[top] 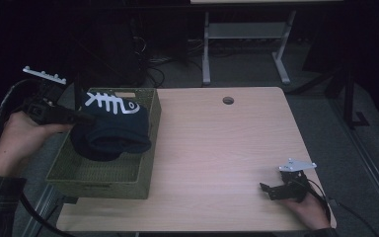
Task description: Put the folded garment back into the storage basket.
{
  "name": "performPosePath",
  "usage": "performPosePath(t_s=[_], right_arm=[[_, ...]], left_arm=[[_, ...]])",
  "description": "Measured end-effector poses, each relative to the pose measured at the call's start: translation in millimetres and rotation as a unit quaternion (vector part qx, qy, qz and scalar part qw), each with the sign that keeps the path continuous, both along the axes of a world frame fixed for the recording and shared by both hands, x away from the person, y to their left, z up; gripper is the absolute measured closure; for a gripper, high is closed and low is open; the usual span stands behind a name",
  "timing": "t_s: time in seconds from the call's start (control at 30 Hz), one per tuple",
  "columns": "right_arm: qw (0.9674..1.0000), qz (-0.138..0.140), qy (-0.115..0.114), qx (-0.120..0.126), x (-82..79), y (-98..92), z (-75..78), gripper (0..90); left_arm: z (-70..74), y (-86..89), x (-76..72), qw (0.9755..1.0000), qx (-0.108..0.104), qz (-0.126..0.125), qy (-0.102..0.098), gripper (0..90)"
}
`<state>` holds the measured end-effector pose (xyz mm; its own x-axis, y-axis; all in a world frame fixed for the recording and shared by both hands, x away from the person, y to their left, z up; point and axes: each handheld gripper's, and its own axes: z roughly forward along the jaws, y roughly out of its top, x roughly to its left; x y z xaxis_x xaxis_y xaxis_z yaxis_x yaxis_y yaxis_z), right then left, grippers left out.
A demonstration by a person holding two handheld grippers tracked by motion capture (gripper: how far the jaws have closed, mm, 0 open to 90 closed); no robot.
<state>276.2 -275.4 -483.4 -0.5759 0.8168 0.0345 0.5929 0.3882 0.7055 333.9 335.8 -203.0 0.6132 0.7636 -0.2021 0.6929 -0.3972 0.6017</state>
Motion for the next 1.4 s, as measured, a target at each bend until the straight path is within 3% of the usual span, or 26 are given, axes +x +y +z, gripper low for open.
performPosePath(t_s=[0.37,0.6,1.1,1.4], right_arm=[[1.0000,0.000,0.000,0.000,0.1,0.0,0.0,2.8],[1.0000,0.000,0.000,-0.001,0.1,0.0,0.0,2.8],[1.0000,0.000,0.000,-0.001,0.1,0.0,0.0,2.8],[1.0000,0.000,0.000,-0.001,0.1,0.0,0.0,2.8]], left_arm=[[-25.0,23.4,4.6,0.9994,0.014,0.025,0.017,75.4],[-46.3,26.6,6.7,0.9988,0.021,0.029,0.034,75.3],[-78.3,10.2,19.5,0.9975,0.020,-0.010,0.067,75.3],[-102.5,15.8,36.9,0.9969,0.016,-0.015,0.075,75.0]])
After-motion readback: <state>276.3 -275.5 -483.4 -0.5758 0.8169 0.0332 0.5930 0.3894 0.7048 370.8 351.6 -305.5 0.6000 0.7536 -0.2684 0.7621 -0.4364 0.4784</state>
